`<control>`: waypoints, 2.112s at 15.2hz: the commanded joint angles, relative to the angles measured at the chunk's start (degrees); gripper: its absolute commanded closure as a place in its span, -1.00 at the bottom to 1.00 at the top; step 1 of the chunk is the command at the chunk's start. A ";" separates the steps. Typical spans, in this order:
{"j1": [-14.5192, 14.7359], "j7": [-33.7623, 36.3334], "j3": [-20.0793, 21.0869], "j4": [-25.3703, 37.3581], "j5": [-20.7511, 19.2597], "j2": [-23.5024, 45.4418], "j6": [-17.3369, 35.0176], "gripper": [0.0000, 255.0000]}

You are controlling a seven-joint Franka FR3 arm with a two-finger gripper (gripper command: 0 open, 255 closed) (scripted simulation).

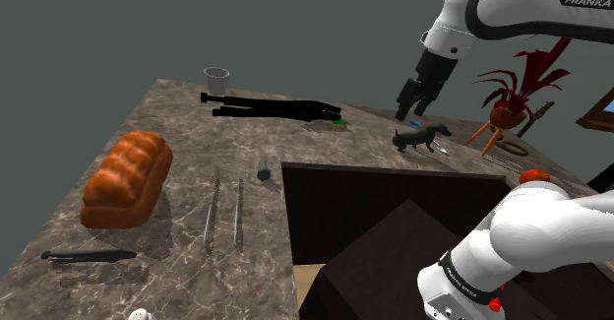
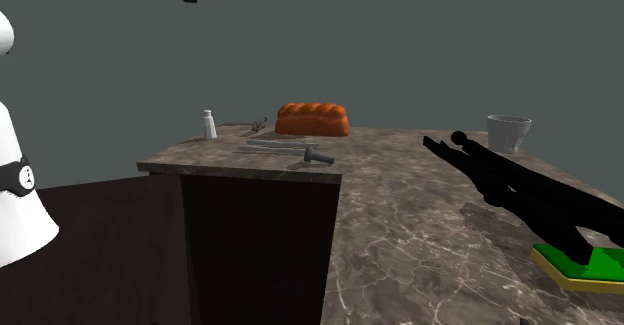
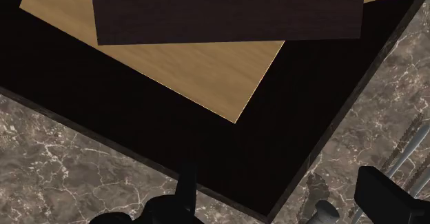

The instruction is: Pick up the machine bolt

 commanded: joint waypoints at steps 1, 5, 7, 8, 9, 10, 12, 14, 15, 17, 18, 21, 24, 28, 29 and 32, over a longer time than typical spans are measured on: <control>0.00 0.00 0.00 0.00 0.00 0.00 0.00 -1.00; 0.54 4.96 2.80 -0.08 2.17 6.89 6.05 -1.00; 0.76 7.35 4.11 0.39 3.07 10.72 8.99 -1.00; 0.86 8.53 4.74 0.75 3.47 12.71 10.42 -1.00; 0.94 9.70 5.36 1.20 3.83 14.76 11.81 -1.00; 1.02 10.87 5.95 1.73 4.14 16.84 13.17 -1.00; 1.17 13.19 7.06 3.02 4.63 21.13 15.78 -1.00; 1.30 15.49 8.07 4.64 4.94 25.55 18.20 -1.00; 1.38 16.65 8.52 5.57 5.02 27.79 19.33 -1.00; 1.54 18.95 9.33 7.65 5.04 32.34 21.43 -1.00; 1.63 20.10 9.69 8.80 4.98 34.64 22.38 -1.00; 2.00 23.51 10.51 12.69 4.59 41.59 24.88 -1.00; 2.56 26.82 10.93 17.24 3.97 48.60 26.78 -1.00; 3.64 30.89 10.92 24.33 3.10 57.96 28.34 -1.00; 3.95 31.84 10.83 26.30 2.91 60.31 28.55 -1.00; 4.97 34.46 10.43 32.68 2.49 67.38 28.75 -1.00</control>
